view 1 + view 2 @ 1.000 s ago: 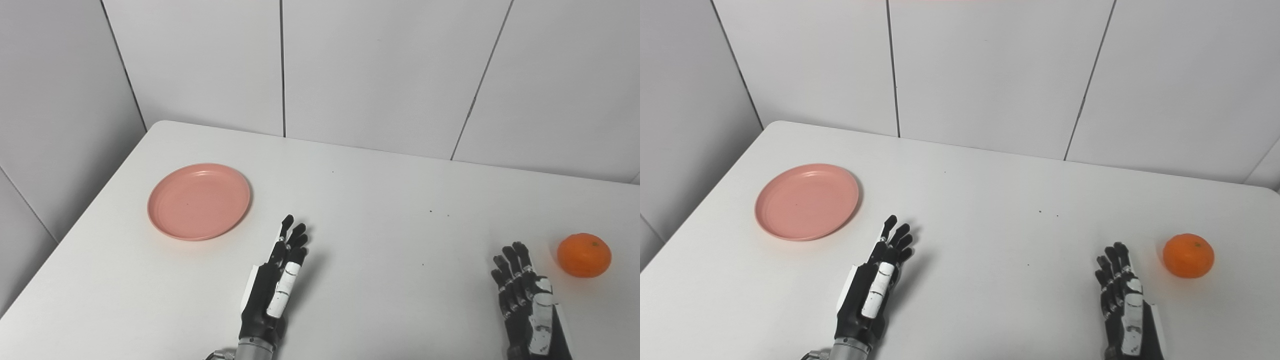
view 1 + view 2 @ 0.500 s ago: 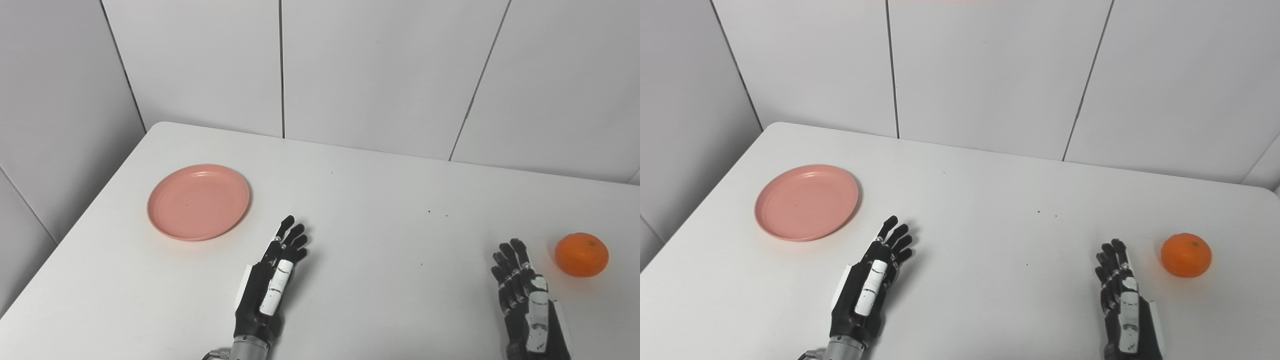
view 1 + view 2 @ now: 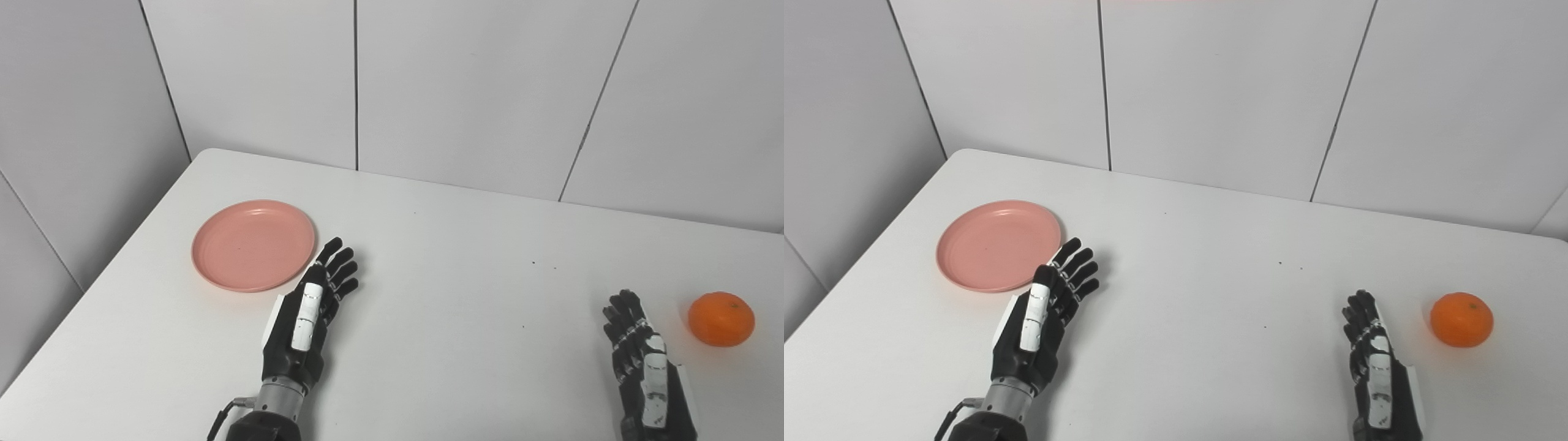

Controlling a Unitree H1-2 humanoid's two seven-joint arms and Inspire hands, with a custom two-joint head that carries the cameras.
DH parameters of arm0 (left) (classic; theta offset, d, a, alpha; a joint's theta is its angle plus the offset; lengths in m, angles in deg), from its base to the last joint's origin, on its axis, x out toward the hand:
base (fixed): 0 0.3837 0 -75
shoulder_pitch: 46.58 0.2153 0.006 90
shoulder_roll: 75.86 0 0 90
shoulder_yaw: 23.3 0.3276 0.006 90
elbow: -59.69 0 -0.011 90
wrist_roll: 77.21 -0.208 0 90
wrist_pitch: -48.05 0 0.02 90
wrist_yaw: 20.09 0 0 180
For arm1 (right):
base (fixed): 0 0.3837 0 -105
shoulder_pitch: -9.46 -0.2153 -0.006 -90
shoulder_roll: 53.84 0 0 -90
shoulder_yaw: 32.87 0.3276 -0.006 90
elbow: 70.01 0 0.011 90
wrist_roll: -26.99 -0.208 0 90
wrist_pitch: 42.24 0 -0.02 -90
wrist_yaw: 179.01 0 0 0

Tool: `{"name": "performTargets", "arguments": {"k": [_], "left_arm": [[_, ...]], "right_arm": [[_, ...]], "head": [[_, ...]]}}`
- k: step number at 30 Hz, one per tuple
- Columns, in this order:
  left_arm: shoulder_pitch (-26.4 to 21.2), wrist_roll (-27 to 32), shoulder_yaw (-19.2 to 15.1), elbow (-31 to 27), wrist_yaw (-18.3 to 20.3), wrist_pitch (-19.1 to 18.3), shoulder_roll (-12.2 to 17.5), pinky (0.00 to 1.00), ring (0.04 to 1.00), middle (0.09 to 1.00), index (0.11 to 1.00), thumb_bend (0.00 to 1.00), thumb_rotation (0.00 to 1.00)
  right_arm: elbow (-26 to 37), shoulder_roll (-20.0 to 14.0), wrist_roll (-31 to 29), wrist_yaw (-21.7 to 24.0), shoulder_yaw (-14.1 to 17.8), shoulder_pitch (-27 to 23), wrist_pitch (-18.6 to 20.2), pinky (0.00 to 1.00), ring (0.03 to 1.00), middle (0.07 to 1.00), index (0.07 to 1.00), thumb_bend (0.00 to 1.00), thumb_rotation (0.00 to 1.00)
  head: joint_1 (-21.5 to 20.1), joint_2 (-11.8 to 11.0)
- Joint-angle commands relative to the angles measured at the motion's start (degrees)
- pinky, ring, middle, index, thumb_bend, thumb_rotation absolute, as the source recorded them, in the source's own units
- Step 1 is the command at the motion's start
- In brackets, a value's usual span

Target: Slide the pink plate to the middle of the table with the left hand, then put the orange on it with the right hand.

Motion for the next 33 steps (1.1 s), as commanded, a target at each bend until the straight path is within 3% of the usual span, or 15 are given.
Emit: {"name": "performTargets", "arguments": {"k": [1,8,15,21,28,33], "left_arm": [[-3.2,0.5,-0.6,-2.6,1.0,0.0,1.3,0.87,0.873,0.874,0.843,0.93,0.89],[-9.1,2.4,-4.0,-4.9,1.5,-2.8,5.8,0.87,0.883,0.875,0.848,0.95,0.92],[-14.9,3.6,-9.4,0.0,2.6,-0.2,11.0,0.86,0.856,0.858,0.831,0.97,0.91],[-20.3,3.5,-12.4,2.3,3.4,-1.8,16.5,0.85,0.859,0.856,0.857,0.96,0.92],[-24.5,5.3,-15.6,9.4,4.8,-1.4,21.0,0.88,0.847,0.830,0.858,0.94,0.88],[-26.6,7.2,-17.4,16.4,8.3,1.8,24.2,0.85,0.862,0.855,0.873,0.93,0.88]], "right_arm": [[-6.6,2.2,-0.1,-0.1,-0.9,2.6,-3.0,0.97,0.943,0.938,0.929,0.79,1.00],[-7.2,2.6,0.4,-0.5,-1.0,2.5,-3.5,0.95,0.932,0.926,0.920,0.78,0.99],[-7.7,2.6,0.4,-0.4,-0.8,2.3,-3.9,0.96,0.938,0.932,0.925,0.77,1.00],[-7.7,2.4,0.3,-0.4,-0.7,2.3,-4.1,0.95,0.929,0.924,0.912,0.77,0.99],[-7.7,2.1,0.3,-0.1,-0.7,2.5,-4.3,0.96,0.937,0.931,0.923,0.77,0.99],[-7.5,2.2,0.2,-0.1,-0.7,2.6,-4.2,0.96,0.939,0.930,0.923,0.77,0.98]], "head": [[0.0,0.0],[-0.2,-0.3],[-0.1,-0.4],[0.0,-0.1],[0.3,0.2],[0.0,0.4]]}}
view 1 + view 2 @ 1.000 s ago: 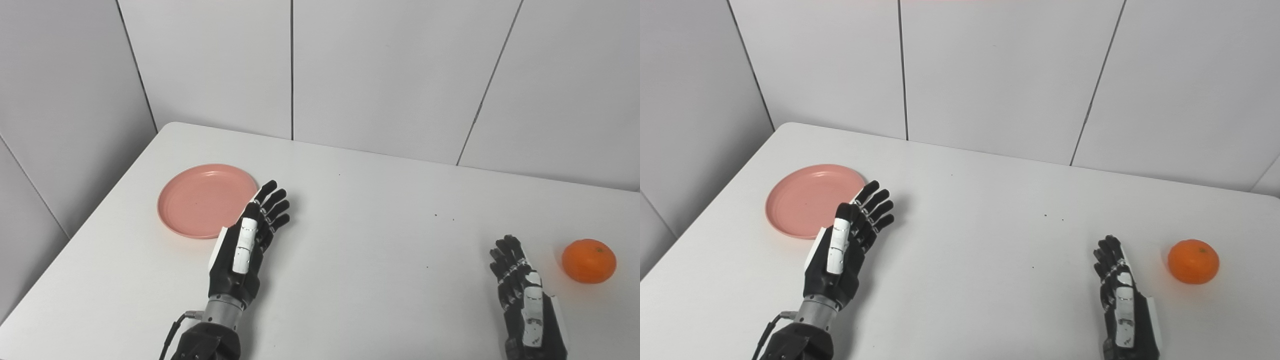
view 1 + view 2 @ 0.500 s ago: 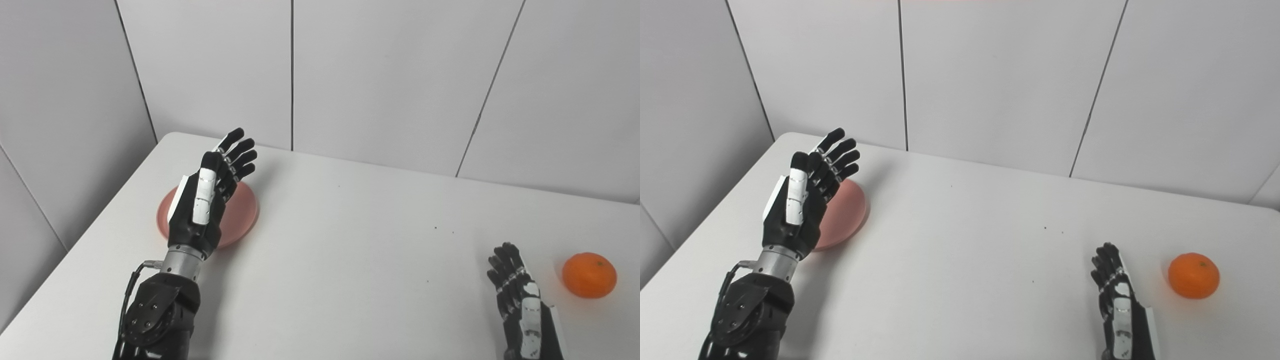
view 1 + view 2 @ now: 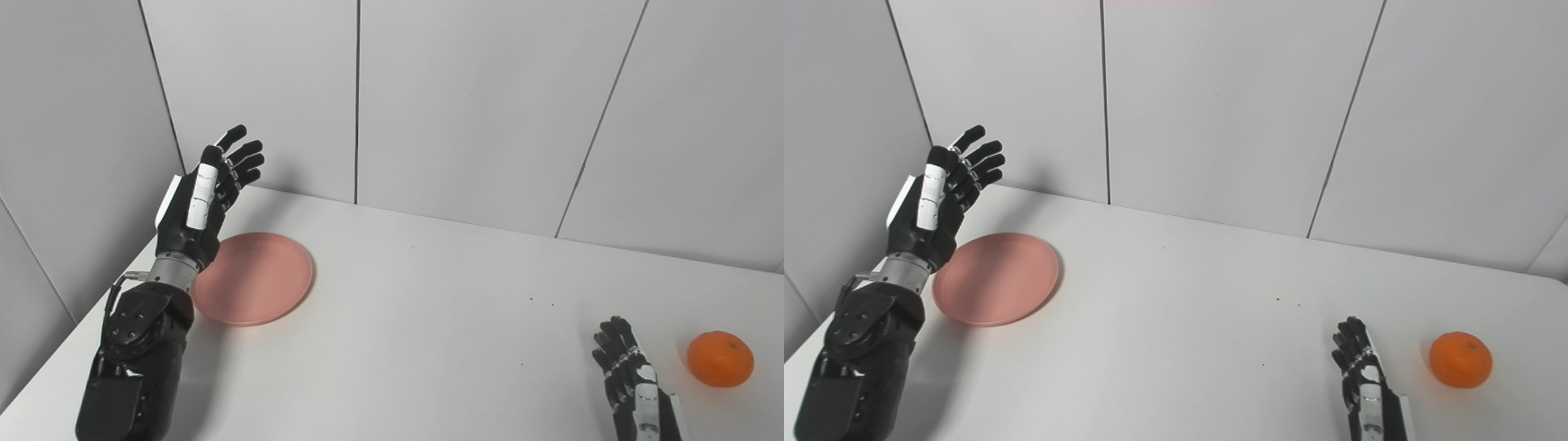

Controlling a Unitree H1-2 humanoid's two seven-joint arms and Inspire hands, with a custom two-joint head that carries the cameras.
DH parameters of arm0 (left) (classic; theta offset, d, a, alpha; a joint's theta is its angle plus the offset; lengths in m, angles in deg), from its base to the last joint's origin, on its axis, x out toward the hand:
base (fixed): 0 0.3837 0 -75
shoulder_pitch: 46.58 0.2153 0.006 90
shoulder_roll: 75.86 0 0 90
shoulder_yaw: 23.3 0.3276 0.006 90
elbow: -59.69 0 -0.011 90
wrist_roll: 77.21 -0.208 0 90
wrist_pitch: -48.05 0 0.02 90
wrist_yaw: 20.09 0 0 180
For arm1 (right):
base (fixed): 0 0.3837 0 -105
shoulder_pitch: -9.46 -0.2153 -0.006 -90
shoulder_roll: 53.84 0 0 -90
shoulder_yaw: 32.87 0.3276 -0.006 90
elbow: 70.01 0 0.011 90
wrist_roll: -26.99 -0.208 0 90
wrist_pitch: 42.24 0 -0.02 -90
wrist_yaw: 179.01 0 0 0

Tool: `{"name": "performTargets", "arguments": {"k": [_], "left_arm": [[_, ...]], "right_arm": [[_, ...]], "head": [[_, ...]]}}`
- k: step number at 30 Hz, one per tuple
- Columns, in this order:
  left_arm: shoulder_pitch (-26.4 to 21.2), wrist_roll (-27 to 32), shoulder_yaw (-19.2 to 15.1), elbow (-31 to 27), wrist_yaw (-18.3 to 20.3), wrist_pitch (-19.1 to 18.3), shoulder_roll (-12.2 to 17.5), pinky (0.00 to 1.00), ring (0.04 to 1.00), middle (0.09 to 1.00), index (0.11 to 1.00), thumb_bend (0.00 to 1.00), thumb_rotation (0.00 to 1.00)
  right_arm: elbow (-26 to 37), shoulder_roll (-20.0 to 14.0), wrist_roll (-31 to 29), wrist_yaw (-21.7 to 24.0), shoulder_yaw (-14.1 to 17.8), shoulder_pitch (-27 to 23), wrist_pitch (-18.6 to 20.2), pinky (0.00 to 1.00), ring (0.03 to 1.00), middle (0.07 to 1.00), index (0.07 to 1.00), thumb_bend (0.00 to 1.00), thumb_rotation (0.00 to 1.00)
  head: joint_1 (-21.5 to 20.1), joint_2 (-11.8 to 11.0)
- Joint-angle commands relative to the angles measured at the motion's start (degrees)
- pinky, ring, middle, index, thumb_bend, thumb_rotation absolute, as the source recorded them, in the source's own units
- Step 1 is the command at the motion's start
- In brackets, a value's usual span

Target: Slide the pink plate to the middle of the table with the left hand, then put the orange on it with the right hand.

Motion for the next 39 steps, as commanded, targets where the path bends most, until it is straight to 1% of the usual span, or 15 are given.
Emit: {"name": "performTargets", "arguments": {"k": [1,4,5,8,12,15,18,23,28,30,34,39], "left_arm": [[-3.9,1.1,-1.4,1.3,1.8,4.1,2.6,0.86,0.864,0.858,0.877,0.93,0.87],[-5.2,1.2,-2.2,5.5,2.9,6.1,4.1,0.89,0.869,0.869,0.902,0.94,0.87],[-5.7,0.8,-2.4,6.8,3.0,6.7,4.6,0.88,0.865,0.869,0.907,0.95,0.88],[-6.8,0.2,-2.9,10.9,3.3,8.4,5.9,0.86,0.855,0.858,0.902,0.94,0.89],[-8.1,0.4,-3.4,17.3,4.4,11.3,7.3,0.88,0.864,0.860,0.897,0.94,0.87],[-8.7,1.1,-3.7,21.7,6.1,13.3,8.3,0.89,0.878,0.875,0.905,0.96,0.85],[-8.6,1.8,-4.1,25.5,7.4,15.4,8.4,0.86,0.876,0.882,0.913,0.96,0.84],[-8.4,2.1,-4.0,29.7,9.3,17.6,8.5,0.86,0.878,0.875,0.927,1.00,0.83],[-8.8,2.1,-4.2,34.0,10.7,20.2,8.5,0.90,0.892,0.885,0.943,0.97,0.84],[-8.8,1.7,-4.4,35.5,10.3,21.1,8.5,0.89,0.889,0.880,0.940,0.97,0.84],[-8.7,1.3,-4.5,38.2,9.9,22.7,8.5,0.87,0.876,0.868,0.931,0.96,0.83],[-8.9,1.6,-4.4,42.3,10.6,24.4,8.5,0.77,0.836,0.841,0.896,0.94,0.81]], "right_arm": [[-6.1,1.4,-0.9,0.4,-0.7,3.8,-1.3,0.95,0.935,0.926,0.918,0.77,0.98],[-6.1,1.4,-0.8,0.4,-0.7,3.8,-1.4,0.94,0.930,0.921,0.910,0.78,0.97],[-6.1,1.4,-0.9,0.4,-0.7,3.9,-1.5,0.94,0.931,0.922,0.910,0.77,0.98],[-5.9,1.5,-1.0,0.4,-0.7,3.9,-1.3,0.95,0.935,0.926,0.916,0.76,0.98],[-5.8,1.4,-1.0,0.6,-0.8,4.0,-1.3,0.95,0.932,0.924,0.913,0.77,0.97],[-5.7,1.4,-0.9,0.4,-0.7,4.1,-1.1,0.95,0.932,0.924,0.912,0.77,0.97],[-5.5,1.4,-1.0,0.5,-0.8,4.3,-1.0,0.95,0.933,0.926,0.913,0.75,0.98],[-5.2,1.3,-1.1,0.6,-0.8,4.4,-0.8,0.95,0.935,0.926,0.915,0.75,0.98],[-5.5,1.2,-0.8,0.6,-0.8,4.5,-1.1,0.94,0.929,0.920,0.909,0.76,0.97],[-5.4,1.2,-0.8,0.6,-0.8,4.5,-1.2,0.94,0.929,0.919,0.908,0.76,0.97],[-5.3,1.2,-0.8,0.6,-0.8,4.6,-1.1,0.95,0.930,0.919,0.909,0.75,0.98],[-4.8,1.2,-1.0,0.7,-0.9,4.7,-0.4,0.94,0.929,0.918,0.902,0.76,0.97]], "head": [[0.0,0.2],[0.0,0.2],[0.0,0.2],[0.1,0.4],[0.0,0.5],[0.0,0.5],[0.0,0.7],[0.1,0.8],[-0.1,0.9],[-0.2,1.1],[-0.2,1.1],[-0.3,1.4]]}}
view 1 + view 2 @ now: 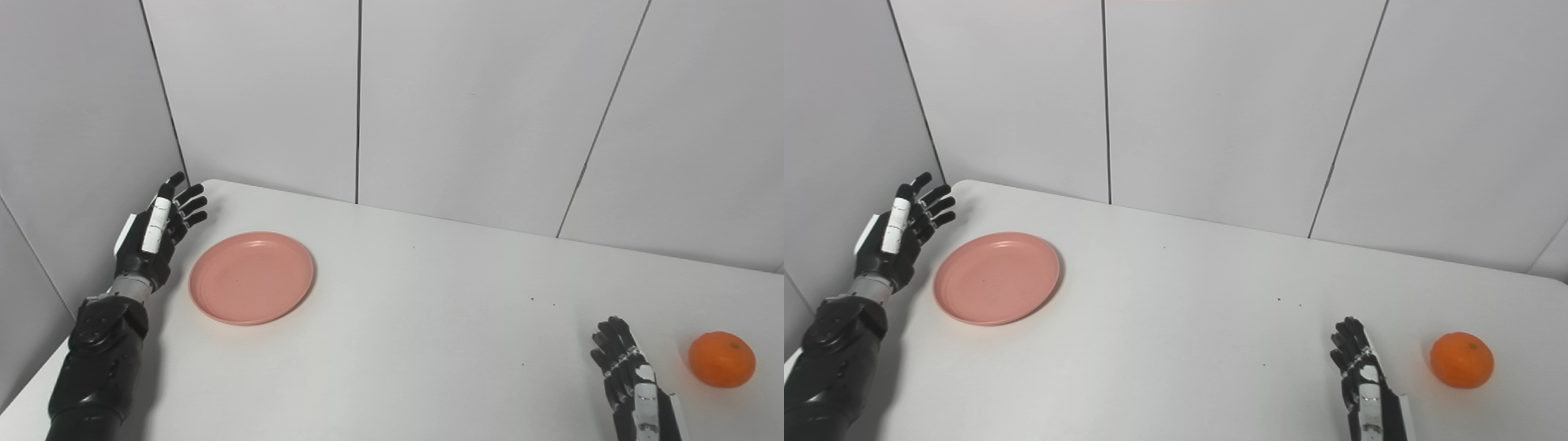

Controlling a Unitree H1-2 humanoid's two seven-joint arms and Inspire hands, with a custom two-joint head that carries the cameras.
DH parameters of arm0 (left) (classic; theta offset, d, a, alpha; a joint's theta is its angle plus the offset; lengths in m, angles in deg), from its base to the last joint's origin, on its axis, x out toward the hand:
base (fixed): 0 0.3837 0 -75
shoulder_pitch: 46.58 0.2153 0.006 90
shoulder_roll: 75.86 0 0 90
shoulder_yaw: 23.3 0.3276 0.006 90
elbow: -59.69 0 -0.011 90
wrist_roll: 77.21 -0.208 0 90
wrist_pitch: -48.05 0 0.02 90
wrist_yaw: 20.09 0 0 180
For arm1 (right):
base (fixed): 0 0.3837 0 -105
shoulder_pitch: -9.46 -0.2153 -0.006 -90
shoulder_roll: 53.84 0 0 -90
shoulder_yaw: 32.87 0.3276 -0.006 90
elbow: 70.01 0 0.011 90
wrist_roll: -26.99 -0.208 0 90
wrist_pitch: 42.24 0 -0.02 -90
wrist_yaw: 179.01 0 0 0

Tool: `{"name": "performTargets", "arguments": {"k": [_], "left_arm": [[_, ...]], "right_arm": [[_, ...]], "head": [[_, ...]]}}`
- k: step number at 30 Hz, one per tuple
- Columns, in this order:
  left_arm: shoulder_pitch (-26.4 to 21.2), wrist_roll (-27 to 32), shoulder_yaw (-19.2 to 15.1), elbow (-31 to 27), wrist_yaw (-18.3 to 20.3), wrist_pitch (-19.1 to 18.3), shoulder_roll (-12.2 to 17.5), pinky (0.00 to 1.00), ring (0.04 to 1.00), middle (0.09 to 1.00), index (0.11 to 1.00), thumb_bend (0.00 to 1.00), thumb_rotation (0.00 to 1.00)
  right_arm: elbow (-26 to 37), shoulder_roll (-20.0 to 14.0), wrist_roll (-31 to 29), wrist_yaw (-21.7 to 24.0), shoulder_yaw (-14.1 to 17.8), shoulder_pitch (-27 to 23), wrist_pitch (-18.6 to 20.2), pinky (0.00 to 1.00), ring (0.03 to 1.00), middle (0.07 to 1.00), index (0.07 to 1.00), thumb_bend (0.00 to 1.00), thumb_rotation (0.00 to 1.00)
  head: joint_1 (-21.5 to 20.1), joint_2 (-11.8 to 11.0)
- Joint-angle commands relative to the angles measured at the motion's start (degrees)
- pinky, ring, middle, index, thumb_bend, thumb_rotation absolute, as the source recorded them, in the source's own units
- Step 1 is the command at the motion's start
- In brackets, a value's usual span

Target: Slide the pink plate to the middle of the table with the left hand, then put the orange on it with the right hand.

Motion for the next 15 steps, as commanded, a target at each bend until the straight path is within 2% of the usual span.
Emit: {"name": "performTargets", "arguments": {"k": [1,7,15], "left_arm": [[-2.9,0.3,-0.3,0.7,1.4,3.5,1.9,0.76,0.827,0.831,0.891,0.94,0.81],[-3.8,-0.9,1.3,6.8,3.3,8.2,2.5,0.76,0.802,0.818,0.874,1.00,0.80],[-4.2,-0.1,1.5,11.3,5.3,9.1,2.1,0.79,0.837,0.831,0.894,1.00,0.80]], "right_arm": [[-4.9,1.2,-0.8,0.4,-0.9,4.6,-0.3,0.95,0.930,0.918,0.901,0.76,0.97],[-4.6,1.3,-0.8,0.4,-0.9,4.7,-0.2,0.94,0.928,0.918,0.903,0.75,0.97],[-4.4,1.4,-0.8,0.2,-1.0,4.8,-0.1,0.93,0.923,0.913,0.899,0.75,0.97]], "head": [[0.0,0.0],[-0.1,0.2],[-0.2,0.4]]}}
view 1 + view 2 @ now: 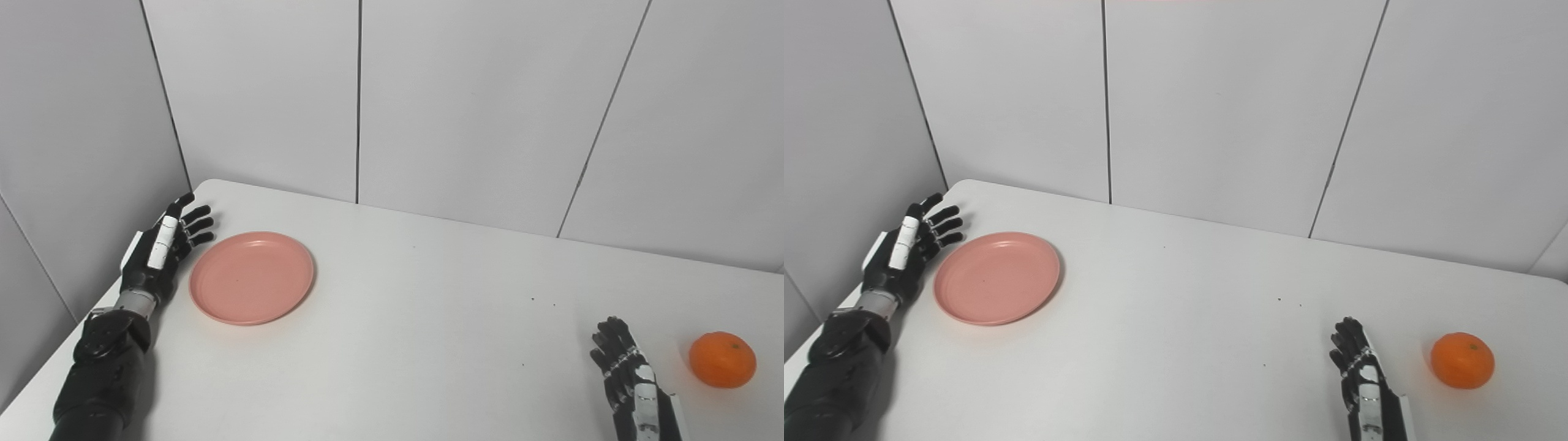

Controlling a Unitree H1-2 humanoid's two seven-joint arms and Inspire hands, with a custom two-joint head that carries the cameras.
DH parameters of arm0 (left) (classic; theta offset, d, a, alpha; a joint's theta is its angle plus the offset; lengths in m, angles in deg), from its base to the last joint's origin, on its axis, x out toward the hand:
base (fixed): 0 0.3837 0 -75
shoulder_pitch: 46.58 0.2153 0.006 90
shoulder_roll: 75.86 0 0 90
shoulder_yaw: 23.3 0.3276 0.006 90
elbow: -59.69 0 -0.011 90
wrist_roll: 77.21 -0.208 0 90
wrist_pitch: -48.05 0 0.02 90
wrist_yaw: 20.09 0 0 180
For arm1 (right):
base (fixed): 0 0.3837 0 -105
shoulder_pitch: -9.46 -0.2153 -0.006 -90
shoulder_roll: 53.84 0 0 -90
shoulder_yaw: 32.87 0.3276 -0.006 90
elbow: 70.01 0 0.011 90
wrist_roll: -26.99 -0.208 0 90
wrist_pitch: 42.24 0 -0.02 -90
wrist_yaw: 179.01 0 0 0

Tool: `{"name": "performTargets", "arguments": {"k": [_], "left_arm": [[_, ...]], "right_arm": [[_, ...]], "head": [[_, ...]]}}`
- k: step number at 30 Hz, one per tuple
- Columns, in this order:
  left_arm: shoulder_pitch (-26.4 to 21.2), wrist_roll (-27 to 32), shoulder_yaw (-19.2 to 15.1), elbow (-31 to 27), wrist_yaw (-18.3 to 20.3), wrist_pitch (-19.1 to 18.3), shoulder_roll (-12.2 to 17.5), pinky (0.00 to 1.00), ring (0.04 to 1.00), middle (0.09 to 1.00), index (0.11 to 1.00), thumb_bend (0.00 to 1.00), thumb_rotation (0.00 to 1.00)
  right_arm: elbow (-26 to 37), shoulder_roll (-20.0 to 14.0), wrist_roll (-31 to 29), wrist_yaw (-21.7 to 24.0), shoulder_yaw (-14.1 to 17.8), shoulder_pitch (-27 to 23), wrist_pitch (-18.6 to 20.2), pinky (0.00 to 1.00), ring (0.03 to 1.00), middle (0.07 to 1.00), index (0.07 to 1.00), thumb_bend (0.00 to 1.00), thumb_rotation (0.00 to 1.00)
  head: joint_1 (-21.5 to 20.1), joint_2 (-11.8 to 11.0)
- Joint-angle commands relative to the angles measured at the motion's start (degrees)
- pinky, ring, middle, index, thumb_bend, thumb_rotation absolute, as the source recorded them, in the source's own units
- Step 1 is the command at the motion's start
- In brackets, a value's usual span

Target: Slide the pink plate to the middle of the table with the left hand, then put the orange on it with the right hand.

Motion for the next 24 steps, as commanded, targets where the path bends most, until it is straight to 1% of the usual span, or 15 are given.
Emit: {"name": "performTargets", "arguments": {"k": [1,2,4,6,10,12,14,15,18,20,24], "left_arm": [[-1.5,0.2,0.1,-0.2,1.2,2.3,1.0,0.79,0.843,0.840,0.894,1.00,0.79],[-1.3,0.1,0.1,-0.3,1.1,2.2,1.0,0.80,0.849,0.851,0.895,1.00,0.80],[-1.2,0.0,0.2,0.1,1.1,2.3,0.8,0.77,0.832,0.841,0.893,1.00,0.80],[-0.7,-0.1,0.3,-0.8,0.9,2.0,0.4,0.75,0.818,0.828,0.888,1.00,0.80],[1.0,-0.4,1.0,-5.6,0.1,-0.3,-0.7,0.76,0.825,0.835,0.884,1.00,0.81],[2.0,-0.3,1.4,-8.9,-0.3,-2.0,-1.3,0.80,0.863,0.867,0.899,1.00,0.82],[2.8,-0.2,1.7,-11.8,-0.7,-3.8,-1.8,0.81,0.872,0.874,0.902,1.00,0.82],[3.2,-0.1,1.8,-13.1,-0.9,-4.7,-2.1,0.85,0.889,0.887,0.914,0.99,0.84],[4.4,-1.1,2.6,-16.7,-2.0,-7.6,-2.5,0.89,0.915,0.910,0.929,0.98,0.86],[5.1,-1.8,3.0,-18.5,-3.0,-9.3,-2.8,0.96,0.955,0.938,0.956,0.96,0.90],[6.1,-2.2,2.7,-22.1,-5.3,-12.4,-4.1,0.98,0.947,0.932,0.947,0.96,0.90]], "right_arm": [[-4.5,1.5,-0.9,0.3,-0.9,4.7,-0.1,0.93,0.922,0.913,0.900,0.75,0.97],[-4.5,1.5,-0.9,0.3,-0.9,4.7,-0.1,0.93,0.922,0.913,0.900,0.75,0.97],[-4.3,1.5,-0.7,0.1,-1.0,4.8,0.0,0.93,0.921,0.912,0.898,0.75,0.97],[-4.2,1.5,-0.5,0.0,-1.0,4.8,0.2,0.93,0.920,0.911,0.896,0.75,0.97],[-4.2,1.7,0.0,-0.3,-1.1,4.7,0.2,0.92,0.917,0.908,0.892,0.74,0.98],[-4.3,1.8,0.2,-0.4,-1.2,4.7,0.1,0.92,0.915,0.905,0.888,0.74,0.98],[-4.4,1.7,0.4,-0.6,-1.2,4.6,0.0,0.92,0.914,0.904,0.888,0.74,0.98],[-4.5,1.7,0.5,-0.6,-1.3,4.6,0.0,0.91,0.912,0.903,0.888,0.75,0.98],[-4.7,1.7,0.6,-0.6,-1.3,4.5,-0.3,0.91,0.907,0.900,0.884,0.75,0.98],[-4.6,1.8,0.6,-0.6,-1.4,4.6,-0.2,0.90,0.908,0.898,0.879,0.76,0.97],[-4.2,1.9,0.6,-0.7,-1.5,4.7,0.1,0.90,0.906,0.894,0.873,0.77,0.97]], "head": [[0.0,0.2],[0.0,0.2],[-0.1,0.3],[-0.2,0.3],[-0.5,0.4],[-0.5,0.5],[-0.6,0.5],[-0.6,0.5],[-0.8,0.7],[-0.9,0.8],[-1.0,1.0]]}}
